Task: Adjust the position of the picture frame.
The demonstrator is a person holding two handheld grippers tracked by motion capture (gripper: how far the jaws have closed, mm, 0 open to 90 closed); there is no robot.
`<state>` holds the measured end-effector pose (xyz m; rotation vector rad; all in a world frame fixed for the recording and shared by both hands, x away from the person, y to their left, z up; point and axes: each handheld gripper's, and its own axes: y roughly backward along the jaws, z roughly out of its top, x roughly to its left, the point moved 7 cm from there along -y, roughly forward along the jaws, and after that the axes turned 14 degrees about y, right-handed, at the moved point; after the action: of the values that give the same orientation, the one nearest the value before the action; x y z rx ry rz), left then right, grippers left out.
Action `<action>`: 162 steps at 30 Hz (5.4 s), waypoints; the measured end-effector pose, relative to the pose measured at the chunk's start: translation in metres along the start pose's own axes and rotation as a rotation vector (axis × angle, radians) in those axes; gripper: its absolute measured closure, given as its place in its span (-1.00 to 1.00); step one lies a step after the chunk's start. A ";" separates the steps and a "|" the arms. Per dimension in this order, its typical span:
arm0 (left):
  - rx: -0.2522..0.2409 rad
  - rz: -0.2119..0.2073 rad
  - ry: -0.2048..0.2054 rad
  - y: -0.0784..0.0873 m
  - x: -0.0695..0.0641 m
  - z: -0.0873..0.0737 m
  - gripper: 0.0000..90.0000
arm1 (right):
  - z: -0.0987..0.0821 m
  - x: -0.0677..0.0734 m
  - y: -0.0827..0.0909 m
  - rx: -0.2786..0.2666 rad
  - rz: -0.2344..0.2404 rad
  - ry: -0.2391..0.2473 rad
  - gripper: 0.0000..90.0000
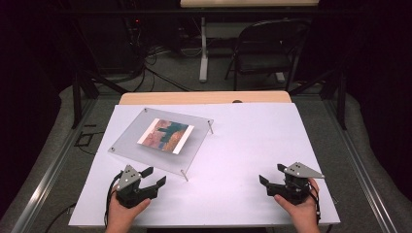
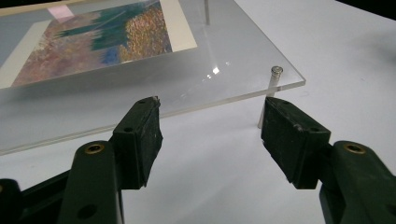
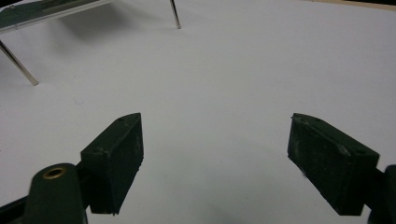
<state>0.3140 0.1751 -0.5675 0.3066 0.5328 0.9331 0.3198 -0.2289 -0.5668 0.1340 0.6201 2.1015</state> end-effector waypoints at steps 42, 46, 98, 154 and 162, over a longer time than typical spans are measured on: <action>0.078 -0.051 0.100 -0.006 -0.033 -0.019 0.01 | 0.011 0.018 -0.001 -0.053 0.085 0.029 -0.01; 0.096 -0.065 0.107 -0.015 -0.039 -0.021 0.13 | 0.012 0.018 -0.002 -0.052 0.086 0.019 0.02; 0.089 -0.067 0.187 -0.049 -0.039 0.004 0.90 | 0.027 0.026 -0.025 -0.060 0.201 -0.015 0.25; 0.057 -0.037 0.214 0.010 -0.036 -0.010 0.90 | 0.105 0.069 -0.204 -0.028 0.334 0.138 0.90; 0.054 -0.055 0.229 0.007 -0.034 -0.007 0.90 | 0.104 0.060 -0.188 -0.035 0.331 0.143 0.90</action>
<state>0.2886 0.1512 -0.5593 0.2332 0.7740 0.9071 0.4596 -0.0553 -0.5744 0.0696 0.6824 2.4572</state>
